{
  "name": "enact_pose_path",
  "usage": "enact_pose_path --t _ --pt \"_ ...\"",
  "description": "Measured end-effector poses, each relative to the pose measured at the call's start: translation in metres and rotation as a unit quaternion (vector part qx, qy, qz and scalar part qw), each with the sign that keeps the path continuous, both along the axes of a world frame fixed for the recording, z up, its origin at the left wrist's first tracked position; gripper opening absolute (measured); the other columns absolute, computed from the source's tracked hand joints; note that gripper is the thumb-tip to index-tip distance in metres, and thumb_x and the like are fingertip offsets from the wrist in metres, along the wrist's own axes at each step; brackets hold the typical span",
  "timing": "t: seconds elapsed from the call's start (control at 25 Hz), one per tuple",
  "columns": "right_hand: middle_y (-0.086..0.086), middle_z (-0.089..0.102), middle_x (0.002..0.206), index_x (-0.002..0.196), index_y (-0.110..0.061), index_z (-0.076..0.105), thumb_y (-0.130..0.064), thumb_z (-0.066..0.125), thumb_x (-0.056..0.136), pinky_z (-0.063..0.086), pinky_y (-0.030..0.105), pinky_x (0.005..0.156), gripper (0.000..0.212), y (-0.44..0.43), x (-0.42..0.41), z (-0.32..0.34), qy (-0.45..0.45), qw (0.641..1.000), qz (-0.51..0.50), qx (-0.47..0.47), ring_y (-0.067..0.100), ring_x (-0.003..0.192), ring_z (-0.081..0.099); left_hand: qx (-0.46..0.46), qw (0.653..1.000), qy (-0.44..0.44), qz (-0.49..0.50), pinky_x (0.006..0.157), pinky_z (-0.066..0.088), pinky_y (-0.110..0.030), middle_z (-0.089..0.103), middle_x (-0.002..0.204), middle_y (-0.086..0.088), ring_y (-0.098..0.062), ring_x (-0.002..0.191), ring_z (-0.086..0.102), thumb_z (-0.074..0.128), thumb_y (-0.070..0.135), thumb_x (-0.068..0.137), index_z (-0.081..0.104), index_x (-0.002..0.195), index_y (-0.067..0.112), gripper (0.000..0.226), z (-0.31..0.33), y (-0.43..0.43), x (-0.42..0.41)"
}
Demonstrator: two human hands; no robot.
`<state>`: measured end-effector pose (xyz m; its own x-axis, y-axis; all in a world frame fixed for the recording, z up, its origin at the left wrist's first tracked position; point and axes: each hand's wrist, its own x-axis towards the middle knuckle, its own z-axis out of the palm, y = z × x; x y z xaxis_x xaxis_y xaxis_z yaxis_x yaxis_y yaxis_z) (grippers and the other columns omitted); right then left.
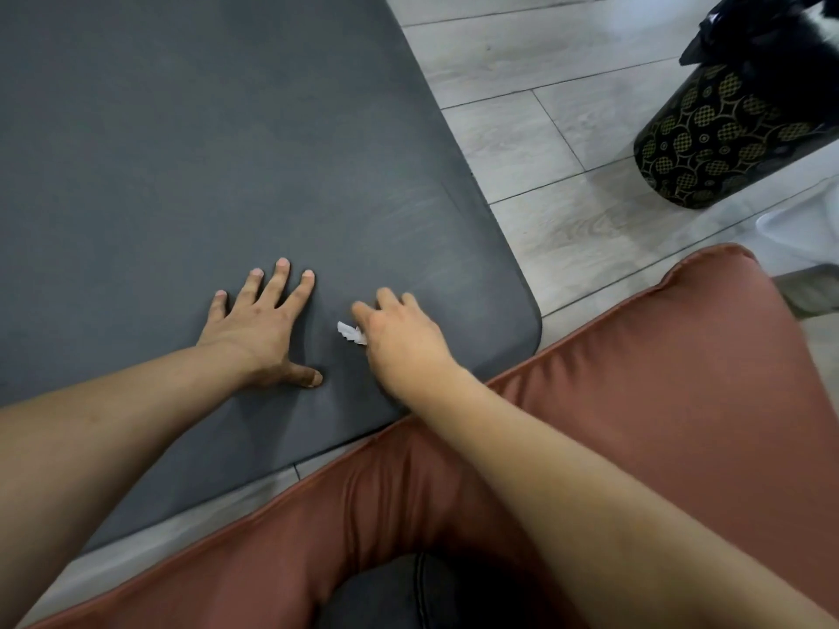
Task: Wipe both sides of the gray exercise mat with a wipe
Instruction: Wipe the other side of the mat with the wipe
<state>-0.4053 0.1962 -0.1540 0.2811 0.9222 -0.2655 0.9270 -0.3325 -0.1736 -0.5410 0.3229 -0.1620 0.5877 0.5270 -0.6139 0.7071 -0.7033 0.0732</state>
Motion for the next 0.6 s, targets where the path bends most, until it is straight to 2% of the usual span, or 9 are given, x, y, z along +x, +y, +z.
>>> enact_pose_path --t 0.08,0.16,0.24,0.28,0.36,0.44,0.48,0.52,0.6 --pt "0.013 0.046 0.123 0.119 -0.015 0.051 -0.019 0.043 0.097 0.045 0.040 0.083 0.024 -0.001 0.052 -0.001 -0.040 0.996 -0.076 -0.016 0.035 0.112 0.046 0.001 1.000 -0.005 0.002 0.125 0.004 -0.056 -0.032 0.164 0.005 -0.026 0.156 -0.018 0.073 0.077 0.069 -0.025 0.156 0.038 0.137 -0.001 0.001 0.000" --pt "0.015 0.047 0.125 0.122 -0.013 0.051 -0.011 0.040 0.097 0.044 0.039 0.089 0.027 -0.008 0.113 -0.003 -0.076 0.968 -0.235 -0.033 0.038 0.115 0.047 0.001 1.000 -0.004 0.002 0.125 0.004 -0.057 -0.033 0.164 0.005 -0.026 0.155 -0.018 0.073 0.077 0.069 -0.025 0.156 0.038 0.137 -0.002 0.000 -0.001" --pt "0.016 0.047 0.128 0.126 -0.012 0.050 -0.011 0.036 0.099 0.043 0.040 0.092 0.030 -0.014 0.126 -0.004 -0.096 0.938 -0.330 -0.033 0.039 0.116 0.047 0.001 1.000 -0.006 0.001 0.124 0.003 -0.057 -0.033 0.164 0.005 -0.026 0.155 -0.020 0.073 0.077 0.068 -0.026 0.155 0.039 0.137 -0.004 0.001 0.000" --pt "0.015 0.047 0.129 0.128 -0.012 0.049 -0.012 0.034 0.100 0.043 0.040 0.092 0.031 -0.009 0.105 -0.004 -0.096 0.938 -0.332 -0.032 0.038 0.117 0.046 -0.001 1.000 -0.008 0.002 0.124 0.003 -0.057 -0.034 0.164 0.005 -0.026 0.155 -0.020 0.073 0.077 0.068 -0.027 0.155 0.039 0.137 -0.004 0.002 0.000" --pt "0.013 0.046 0.128 0.128 -0.015 0.048 -0.013 0.033 0.101 0.045 0.039 0.090 0.031 0.002 0.035 -0.006 -0.060 0.961 -0.270 -0.022 0.035 0.117 0.046 -0.005 1.000 -0.007 0.002 0.124 0.003 -0.057 -0.034 0.164 0.005 -0.025 0.155 -0.020 0.073 0.077 0.068 -0.027 0.155 0.039 0.137 -0.004 0.002 0.000" --pt "0.011 0.045 0.125 0.125 -0.015 0.048 -0.014 0.038 0.099 0.046 0.039 0.086 0.027 -0.003 -0.035 -0.003 -0.025 0.990 -0.137 -0.013 0.035 0.114 0.045 -0.002 1.000 -0.009 0.005 0.125 0.003 -0.057 -0.034 0.164 0.005 -0.025 0.155 -0.019 0.073 0.077 0.069 -0.026 0.155 0.039 0.137 -0.004 0.002 -0.001" --pt "0.011 0.045 0.124 0.124 -0.015 0.047 -0.014 0.041 0.099 0.046 0.040 0.085 0.026 -0.007 -0.042 -0.002 -0.018 0.995 -0.097 -0.009 0.035 0.113 0.045 -0.001 1.000 -0.010 0.004 0.125 0.003 -0.056 -0.034 0.164 0.005 -0.025 0.155 -0.019 0.073 0.077 0.069 -0.026 0.155 0.039 0.137 -0.005 0.001 -0.001" --pt "0.011 0.045 0.124 0.124 -0.014 0.047 -0.016 0.043 0.099 0.046 0.040 0.085 0.025 -0.009 -0.027 0.001 -0.020 0.995 -0.099 -0.007 0.035 0.113 0.045 -0.001 1.000 -0.012 0.004 0.125 0.003 -0.056 -0.033 0.164 0.005 -0.025 0.155 -0.019 0.073 0.076 0.069 -0.026 0.155 0.039 0.136 -0.005 0.001 -0.001" --pt "0.012 0.044 0.129 0.129 -0.013 0.045 -0.019 0.041 0.100 0.046 0.040 0.088 0.029 -0.014 0.040 -0.004 -0.069 0.979 -0.187 -0.029 0.035 0.118 0.044 -0.003 1.000 -0.015 0.007 0.125 0.003 -0.056 -0.033 0.164 0.005 -0.025 0.155 -0.019 0.073 0.076 0.069 -0.025 0.156 0.039 0.136 -0.004 0.001 -0.002"
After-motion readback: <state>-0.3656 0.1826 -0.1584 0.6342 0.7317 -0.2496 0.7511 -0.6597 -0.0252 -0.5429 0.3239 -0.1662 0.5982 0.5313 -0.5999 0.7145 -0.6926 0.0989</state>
